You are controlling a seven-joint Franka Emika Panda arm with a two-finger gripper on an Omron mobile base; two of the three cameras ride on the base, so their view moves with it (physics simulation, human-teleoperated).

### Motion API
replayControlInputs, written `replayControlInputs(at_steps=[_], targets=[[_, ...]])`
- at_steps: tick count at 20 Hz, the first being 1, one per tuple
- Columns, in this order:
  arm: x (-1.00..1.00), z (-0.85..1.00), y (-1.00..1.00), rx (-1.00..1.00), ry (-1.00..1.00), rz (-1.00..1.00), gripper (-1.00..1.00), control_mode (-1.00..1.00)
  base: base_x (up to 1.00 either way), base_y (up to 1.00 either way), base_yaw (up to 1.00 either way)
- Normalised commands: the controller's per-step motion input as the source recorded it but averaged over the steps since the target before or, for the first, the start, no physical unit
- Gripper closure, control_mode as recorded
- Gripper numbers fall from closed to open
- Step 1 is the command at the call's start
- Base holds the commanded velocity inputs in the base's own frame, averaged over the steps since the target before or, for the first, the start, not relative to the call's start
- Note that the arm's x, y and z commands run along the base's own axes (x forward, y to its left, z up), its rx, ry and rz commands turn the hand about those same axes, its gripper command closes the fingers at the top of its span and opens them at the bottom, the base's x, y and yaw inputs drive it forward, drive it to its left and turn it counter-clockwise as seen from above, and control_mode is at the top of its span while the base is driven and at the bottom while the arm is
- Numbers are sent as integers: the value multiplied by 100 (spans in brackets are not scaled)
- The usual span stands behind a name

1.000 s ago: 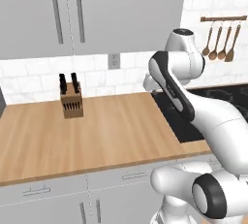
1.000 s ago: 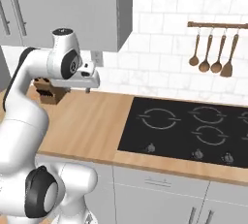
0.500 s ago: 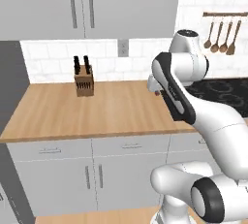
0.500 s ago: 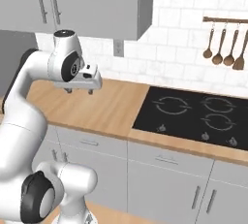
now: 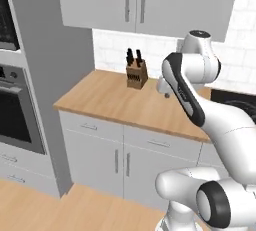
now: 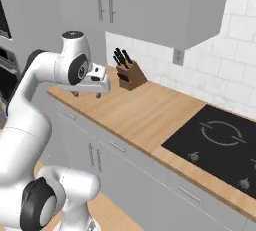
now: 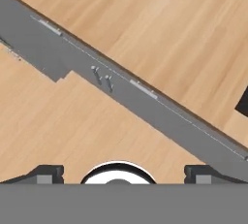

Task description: Take a straw from the drawer in front and place it inside the glass cup on the dining counter.

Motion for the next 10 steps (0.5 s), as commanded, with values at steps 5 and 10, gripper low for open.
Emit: replayControlInputs(at_steps=[5, 10], targets=[[0, 0, 0, 0, 0, 0, -100, 100, 0, -76, 62], [0, 0, 0, 0, 0, 0, -100, 100, 0, -73, 38]])
